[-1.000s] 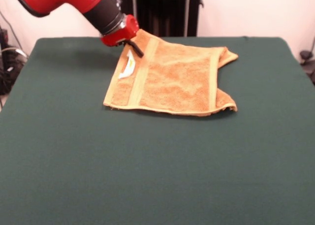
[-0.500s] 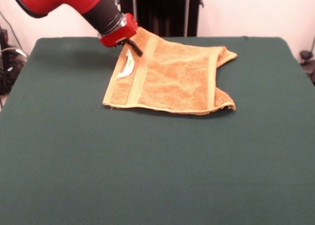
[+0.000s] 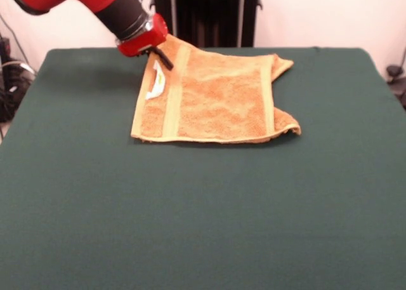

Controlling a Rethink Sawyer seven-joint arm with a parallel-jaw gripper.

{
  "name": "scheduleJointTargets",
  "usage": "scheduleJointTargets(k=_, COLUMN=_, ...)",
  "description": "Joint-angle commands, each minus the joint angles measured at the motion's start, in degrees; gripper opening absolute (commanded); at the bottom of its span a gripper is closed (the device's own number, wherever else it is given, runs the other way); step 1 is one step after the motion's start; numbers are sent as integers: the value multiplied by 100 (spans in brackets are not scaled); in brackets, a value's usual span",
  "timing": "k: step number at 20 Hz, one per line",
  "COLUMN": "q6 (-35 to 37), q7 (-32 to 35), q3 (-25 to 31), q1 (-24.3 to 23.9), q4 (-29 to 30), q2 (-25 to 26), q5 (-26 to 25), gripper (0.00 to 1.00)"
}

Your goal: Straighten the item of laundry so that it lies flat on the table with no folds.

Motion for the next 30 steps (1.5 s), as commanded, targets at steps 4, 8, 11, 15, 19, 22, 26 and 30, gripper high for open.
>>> scheduleJointTargets(k=4, q6=904, q7=-1325, q3=-38, q1=226, q4=-970, q2=18, q5=77, gripper=0)
scheduleJointTargets(k=8, q6=953, q7=-1594, q3=-5, q1=166, q4=-1168, q2=155, q5=-34, gripper=0)
scheduleJointTargets(k=11, q6=817, q7=-1671, q3=36, q1=133, q4=-1179, q2=208, q5=-190, gripper=0)
scheduleJointTargets(k=15, q6=715, q7=-1893, q3=97, q1=149, q4=-1260, q2=280, q5=-381, gripper=0)
scheduleJointTargets(k=19, q6=720, q7=-2067, q3=117, q1=145, q4=-1363, q2=336, q5=-451, gripper=0)
scheduleJointTargets(k=22, q6=776, q7=-2164, q3=124, q1=142, q4=-1467, q2=364, q5=-455, gripper=0)
scheduleJointTargets(k=26, q6=797, q7=-2232, q3=157, q1=131, q4=-1586, q2=407, q5=-444, gripper=0)
scheduleJointTargets(k=30, q6=842, q7=-2289, q3=183, q1=156, q4=-1704, q2=404, q5=-409, gripper=0)
